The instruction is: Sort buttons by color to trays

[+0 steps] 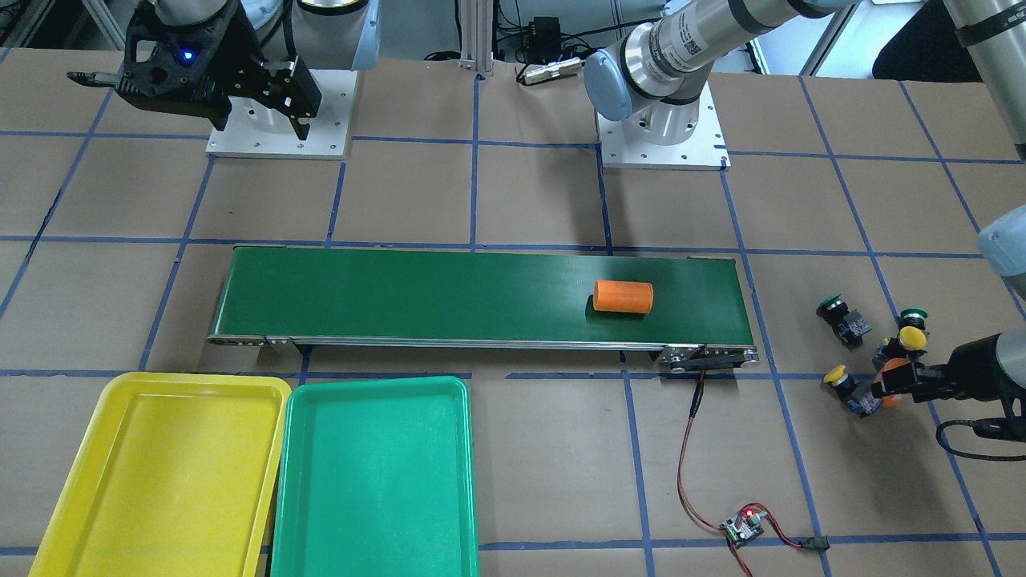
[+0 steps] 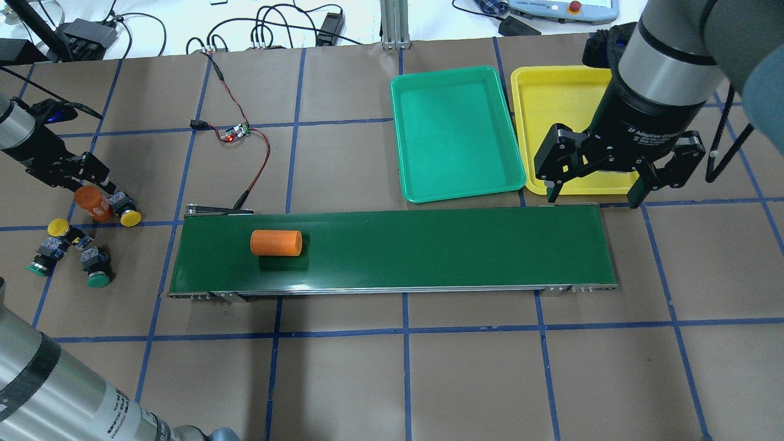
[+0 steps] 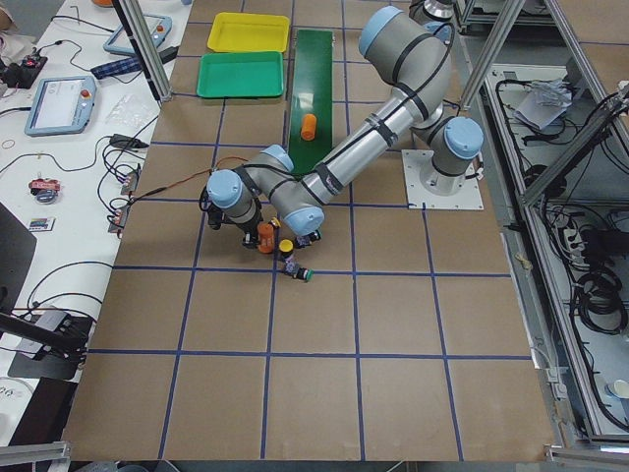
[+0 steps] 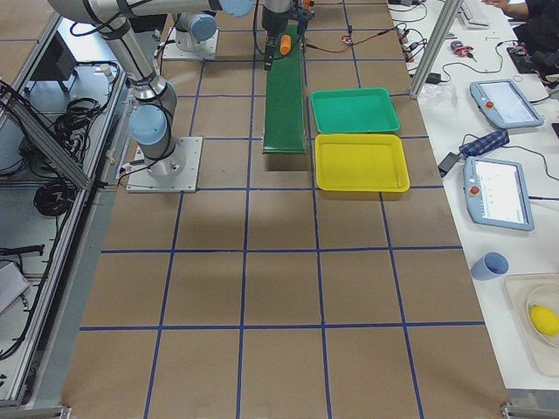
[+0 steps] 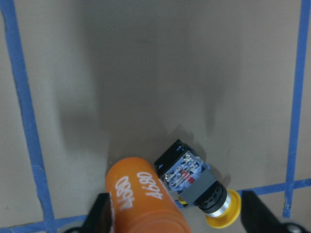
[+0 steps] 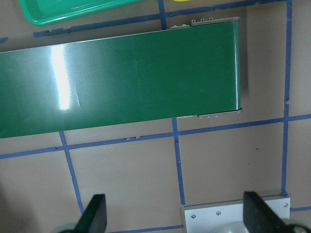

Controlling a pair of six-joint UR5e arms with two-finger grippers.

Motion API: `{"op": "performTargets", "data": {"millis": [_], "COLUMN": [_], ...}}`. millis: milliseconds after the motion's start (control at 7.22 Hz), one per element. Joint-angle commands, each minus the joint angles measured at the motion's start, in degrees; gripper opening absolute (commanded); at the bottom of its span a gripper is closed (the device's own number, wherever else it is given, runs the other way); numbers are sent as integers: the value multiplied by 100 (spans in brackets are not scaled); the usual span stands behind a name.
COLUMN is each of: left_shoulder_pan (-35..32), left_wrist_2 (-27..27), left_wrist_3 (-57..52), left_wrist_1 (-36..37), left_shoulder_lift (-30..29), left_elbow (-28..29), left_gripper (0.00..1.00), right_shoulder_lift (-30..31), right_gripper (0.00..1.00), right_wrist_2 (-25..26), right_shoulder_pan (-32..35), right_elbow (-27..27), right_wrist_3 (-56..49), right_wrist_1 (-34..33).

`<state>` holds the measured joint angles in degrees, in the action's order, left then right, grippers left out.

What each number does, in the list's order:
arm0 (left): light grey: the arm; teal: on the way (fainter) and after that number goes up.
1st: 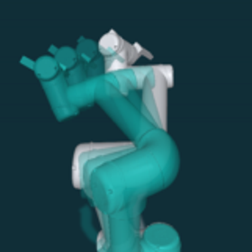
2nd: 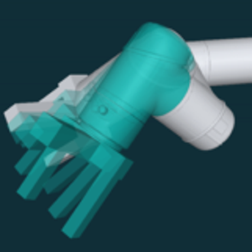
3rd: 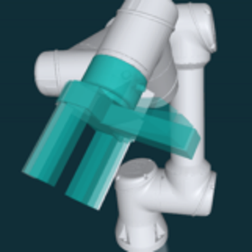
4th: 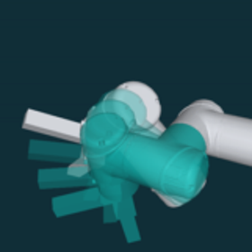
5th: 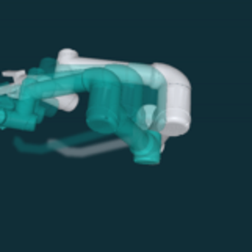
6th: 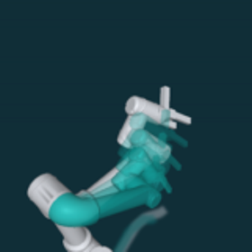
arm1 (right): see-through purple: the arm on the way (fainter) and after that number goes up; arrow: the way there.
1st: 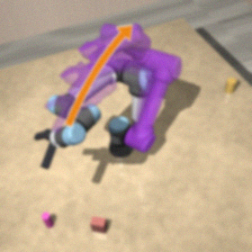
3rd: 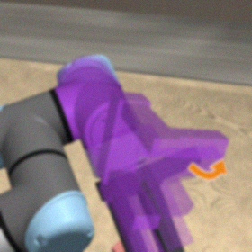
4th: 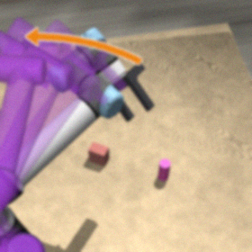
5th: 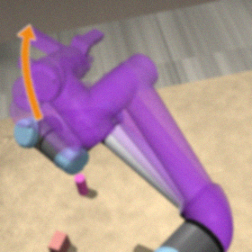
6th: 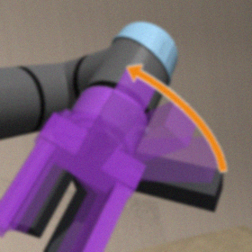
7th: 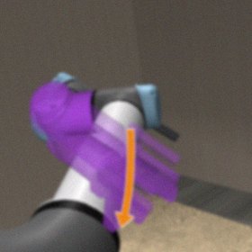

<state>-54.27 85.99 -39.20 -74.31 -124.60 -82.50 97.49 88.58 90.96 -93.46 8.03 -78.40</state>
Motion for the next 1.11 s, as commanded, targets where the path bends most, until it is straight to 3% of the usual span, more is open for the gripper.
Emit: {"op": "performTargets", "data": {"millis": [0, 277, 554, 693, 831, 970], "left_shoulder_pan": [13, 206, 198, 172, 154, 162], "left_wrist_2": [136, 295, 331, 331, 339, 339], "left_wrist_3": [-9, -44, -1, 8, 17, -9], "left_wrist_1": [4, -5, -31, -23, -31, -58], "left_shoulder_lift": [-12, -11, -3, -11, -46, 5], "left_elbow": [32, 68, -72, -64, -56, -29], "left_gripper": [86, 100, 100, 89, 66, 4], "right_shoulder_lift": [16, 16, 25, 25, 16, 16], "right_gripper": [100, 100, 100, 100, 100, 100], "right_wrist_2": [-7, 19, 19, 19, 28, 28], "right_shoulder_pan": [0, 0, -9, 0, 0, -8], "right_elbow": [-75, -75, -84, -84, -93, -145], "right_wrist_3": [-4, -12, 5, -3, -12, -12], "right_wrist_1": [-9, 0, 9, -9, -9, -35]}}
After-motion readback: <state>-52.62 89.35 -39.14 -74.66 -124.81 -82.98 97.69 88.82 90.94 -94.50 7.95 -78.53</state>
